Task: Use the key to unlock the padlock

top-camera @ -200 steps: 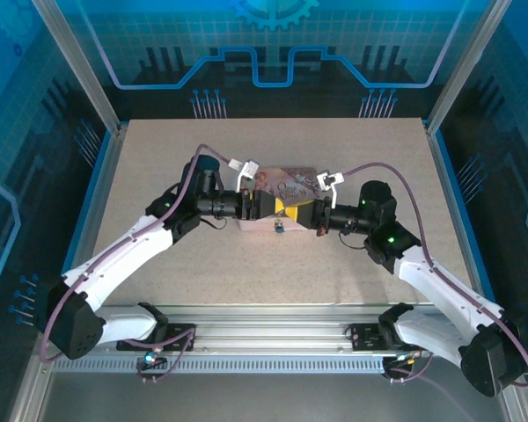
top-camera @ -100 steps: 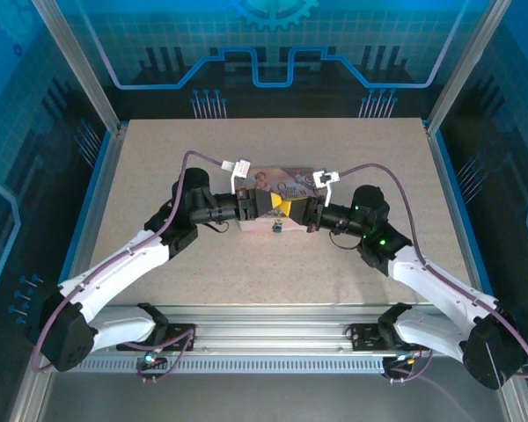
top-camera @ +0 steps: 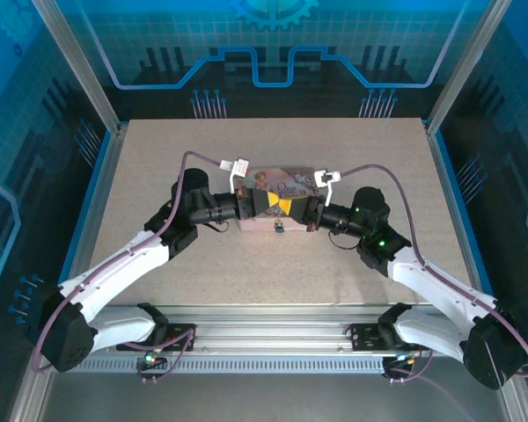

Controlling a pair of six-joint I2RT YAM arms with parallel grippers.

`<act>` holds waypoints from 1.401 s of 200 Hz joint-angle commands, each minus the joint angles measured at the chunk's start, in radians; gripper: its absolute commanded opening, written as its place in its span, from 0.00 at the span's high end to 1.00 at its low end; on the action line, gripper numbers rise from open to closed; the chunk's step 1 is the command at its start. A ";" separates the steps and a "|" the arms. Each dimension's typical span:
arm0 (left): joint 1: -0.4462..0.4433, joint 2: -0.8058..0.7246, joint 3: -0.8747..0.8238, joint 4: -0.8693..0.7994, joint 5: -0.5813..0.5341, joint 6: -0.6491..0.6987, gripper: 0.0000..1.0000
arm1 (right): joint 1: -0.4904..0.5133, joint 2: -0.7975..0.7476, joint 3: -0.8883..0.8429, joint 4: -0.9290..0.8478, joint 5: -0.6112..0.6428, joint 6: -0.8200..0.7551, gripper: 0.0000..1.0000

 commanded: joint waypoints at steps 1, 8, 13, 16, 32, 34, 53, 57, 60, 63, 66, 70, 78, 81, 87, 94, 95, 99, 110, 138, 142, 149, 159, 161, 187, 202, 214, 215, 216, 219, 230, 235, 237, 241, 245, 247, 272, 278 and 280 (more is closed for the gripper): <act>-0.005 -0.022 0.012 0.002 0.002 0.032 1.00 | 0.014 -0.004 -0.017 0.007 0.013 -0.005 1.00; -0.005 -0.025 0.016 -0.014 -0.001 0.041 1.00 | 0.013 -0.006 -0.014 -0.010 0.015 -0.014 0.94; -0.005 -0.026 0.021 -0.031 -0.004 0.050 1.00 | 0.013 -0.009 -0.010 -0.034 0.020 -0.026 0.89; -0.005 -0.027 0.026 -0.044 -0.005 0.055 1.00 | 0.013 -0.011 -0.005 -0.051 0.023 -0.036 0.86; -0.005 -0.028 0.061 -0.144 -0.017 0.105 1.00 | 0.000 -0.027 0.017 -0.149 0.030 -0.078 0.76; -0.004 -0.027 0.066 -0.158 -0.018 0.111 1.00 | -0.001 -0.030 0.017 -0.149 0.028 -0.080 0.74; -0.004 -0.021 0.104 -0.253 -0.012 0.159 1.00 | -0.024 -0.069 0.010 -0.187 0.018 -0.088 0.66; -0.004 -0.019 0.109 -0.268 -0.008 0.165 1.00 | -0.029 -0.077 0.011 -0.193 0.016 -0.091 0.66; -0.003 -0.018 0.112 -0.274 -0.004 0.168 1.00 | -0.031 -0.083 0.010 -0.196 0.016 -0.092 0.65; -0.003 -0.016 0.115 -0.280 0.000 0.171 1.00 | -0.036 -0.089 0.009 -0.199 0.014 -0.091 0.65; -0.003 -0.016 0.117 -0.284 0.004 0.172 1.00 | -0.038 -0.094 0.009 -0.200 0.013 -0.092 0.65; -0.002 -0.014 0.120 -0.288 0.009 0.173 1.00 | -0.042 -0.100 0.008 -0.200 0.010 -0.093 0.65; -0.002 -0.012 0.122 -0.290 0.018 0.173 1.00 | -0.049 -0.108 0.007 -0.198 0.001 -0.091 0.65; -0.003 -0.010 0.122 -0.289 0.024 0.172 1.00 | -0.052 -0.110 0.007 -0.196 -0.003 -0.089 0.65; -0.002 -0.008 0.122 -0.284 0.034 0.170 1.00 | -0.054 -0.111 0.007 -0.190 -0.013 -0.088 0.64; -0.003 -0.005 0.122 -0.281 0.041 0.167 1.00 | -0.058 -0.110 0.007 -0.184 -0.022 -0.087 0.60; -0.003 -0.005 0.123 -0.281 0.041 0.167 1.00 | -0.057 -0.110 0.008 -0.184 -0.023 -0.087 0.60; -0.002 -0.004 0.124 -0.280 0.044 0.166 1.00 | -0.057 -0.110 0.007 -0.181 -0.028 -0.086 0.59; -0.003 -0.002 0.124 -0.278 0.051 0.164 1.00 | -0.057 -0.106 0.007 -0.168 -0.039 -0.082 0.59; -0.002 0.001 0.124 -0.266 0.068 0.155 1.00 | -0.054 -0.090 0.008 -0.117 -0.068 -0.070 0.58; -0.003 0.002 0.124 -0.264 0.070 0.153 1.00 | -0.053 -0.087 0.010 -0.113 -0.074 -0.070 0.59; -0.003 0.003 0.122 -0.261 0.073 0.152 1.00 | -0.050 -0.080 0.012 -0.104 -0.084 -0.068 0.60; -0.003 0.004 0.119 -0.254 0.078 0.149 1.00 | -0.044 -0.072 0.016 -0.097 -0.092 -0.068 0.62; -0.002 0.004 0.118 -0.252 0.078 0.150 1.00 | -0.043 -0.071 0.018 -0.097 -0.093 -0.069 0.62; -0.003 0.004 0.112 -0.235 0.086 0.141 1.00 | -0.030 -0.048 0.028 -0.087 -0.116 -0.071 0.64; -0.002 0.006 0.113 -0.232 0.094 0.140 1.00 | -0.023 -0.042 0.030 -0.078 -0.123 -0.071 0.64; -0.004 0.006 0.113 -0.231 0.099 0.141 1.00 | -0.020 -0.041 0.032 -0.069 -0.128 -0.070 0.65; -0.003 0.006 0.112 -0.230 0.099 0.140 1.00 | -0.019 -0.041 0.031 -0.069 -0.129 -0.071 0.65; -0.003 0.006 0.112 -0.230 0.100 0.140 1.00 | -0.020 -0.041 0.031 -0.068 -0.130 -0.071 0.65; -0.004 0.006 0.111 -0.231 0.101 0.141 1.00 | -0.020 -0.041 0.033 -0.066 -0.131 -0.070 0.65; -0.004 0.006 0.108 -0.227 0.104 0.142 1.00 | -0.018 -0.039 0.032 -0.053 -0.140 -0.068 0.66; -0.003 0.004 0.105 -0.221 0.108 0.142 1.00 | -0.018 -0.038 0.035 -0.051 -0.145 -0.066 0.66; -0.003 0.004 0.104 -0.217 0.110 0.141 1.00 | -0.017 -0.036 0.035 -0.050 -0.146 -0.067 0.66; -0.003 0.004 0.102 -0.213 0.114 0.140 1.00 | -0.016 -0.035 0.036 -0.048 -0.149 -0.067 0.67; -0.004 0.003 0.101 -0.209 0.116 0.140 1.00 | -0.017 -0.036 0.036 -0.048 -0.151 -0.066 0.67; -0.004 0.003 0.101 -0.207 0.117 0.140 1.00 | -0.016 -0.034 0.037 -0.048 -0.153 -0.066 0.68; -0.004 0.001 0.095 -0.187 0.135 0.137 1.00 | -0.016 -0.032 0.034 -0.028 -0.165 -0.059 0.72; -0.003 0.000 0.094 -0.182 0.137 0.138 1.00 | -0.015 -0.032 0.036 -0.024 -0.168 -0.057 0.73; -0.003 0.000 0.092 -0.180 0.138 0.137 1.00 | -0.015 -0.032 0.036 -0.023 -0.168 -0.057 0.73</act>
